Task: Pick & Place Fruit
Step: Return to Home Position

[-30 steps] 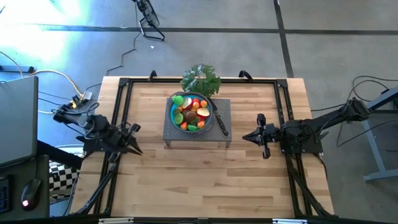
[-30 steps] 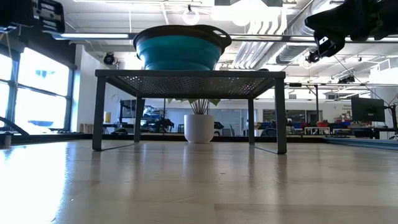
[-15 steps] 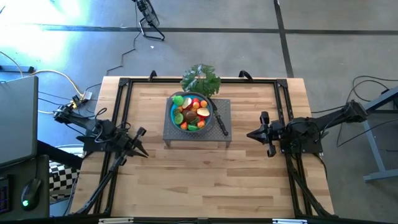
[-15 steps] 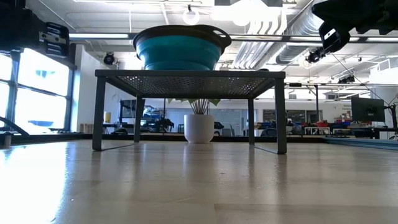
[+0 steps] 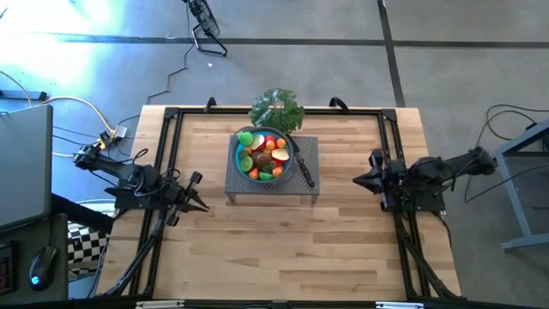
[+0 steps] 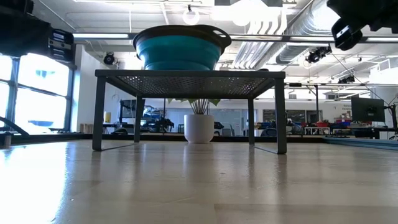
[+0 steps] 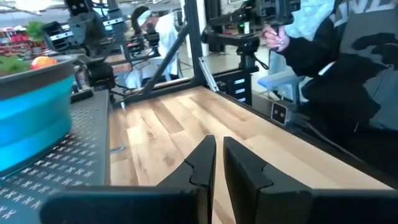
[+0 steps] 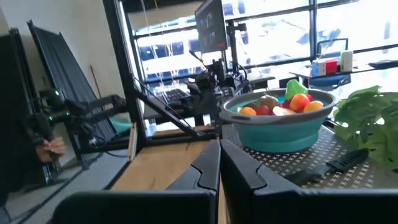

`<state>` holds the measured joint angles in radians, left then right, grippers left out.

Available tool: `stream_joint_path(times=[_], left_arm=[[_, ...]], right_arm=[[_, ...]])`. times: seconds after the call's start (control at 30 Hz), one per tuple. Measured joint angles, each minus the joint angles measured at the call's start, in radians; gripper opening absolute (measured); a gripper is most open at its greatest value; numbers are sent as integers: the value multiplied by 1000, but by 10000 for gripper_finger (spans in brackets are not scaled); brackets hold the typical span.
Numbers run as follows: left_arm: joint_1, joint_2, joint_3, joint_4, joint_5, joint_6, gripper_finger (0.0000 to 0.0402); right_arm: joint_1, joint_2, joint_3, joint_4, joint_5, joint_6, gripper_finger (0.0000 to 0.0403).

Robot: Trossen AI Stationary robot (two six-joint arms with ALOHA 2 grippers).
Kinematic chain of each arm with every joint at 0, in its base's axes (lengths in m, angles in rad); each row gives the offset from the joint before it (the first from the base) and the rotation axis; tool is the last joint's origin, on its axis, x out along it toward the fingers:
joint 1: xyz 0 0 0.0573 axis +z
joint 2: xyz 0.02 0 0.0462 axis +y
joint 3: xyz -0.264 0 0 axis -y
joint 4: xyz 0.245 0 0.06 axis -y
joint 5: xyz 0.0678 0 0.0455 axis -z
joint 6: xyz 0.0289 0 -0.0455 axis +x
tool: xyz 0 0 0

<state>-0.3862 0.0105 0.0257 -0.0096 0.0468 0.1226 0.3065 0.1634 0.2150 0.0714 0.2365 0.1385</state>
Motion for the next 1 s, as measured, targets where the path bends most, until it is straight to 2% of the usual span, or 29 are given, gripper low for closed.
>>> stream_joint_path(times=[0.17, 0.5, 0.6, 0.77, 1.0], left_arm=[[0, 0, 0, -2, -8, 0, 29], [0, 0, -2, 4, -10, 1, 29], [0, 0, -2, 4, -10, 1, 29], [0, 0, -2, 5, -10, 1, 29], [0, 0, -3, 6, -10, 2, 29]], right_arm=[[0, -153, 0, -123, 0, 26, 4], [-3, -157, 15, -144, 105, -41, 4], [-2, -157, 15, -151, 99, -64, 4], [-2, -157, 15, -225, 67, -7, 4], [-2, -156, 14, -290, -34, 18, 4]])
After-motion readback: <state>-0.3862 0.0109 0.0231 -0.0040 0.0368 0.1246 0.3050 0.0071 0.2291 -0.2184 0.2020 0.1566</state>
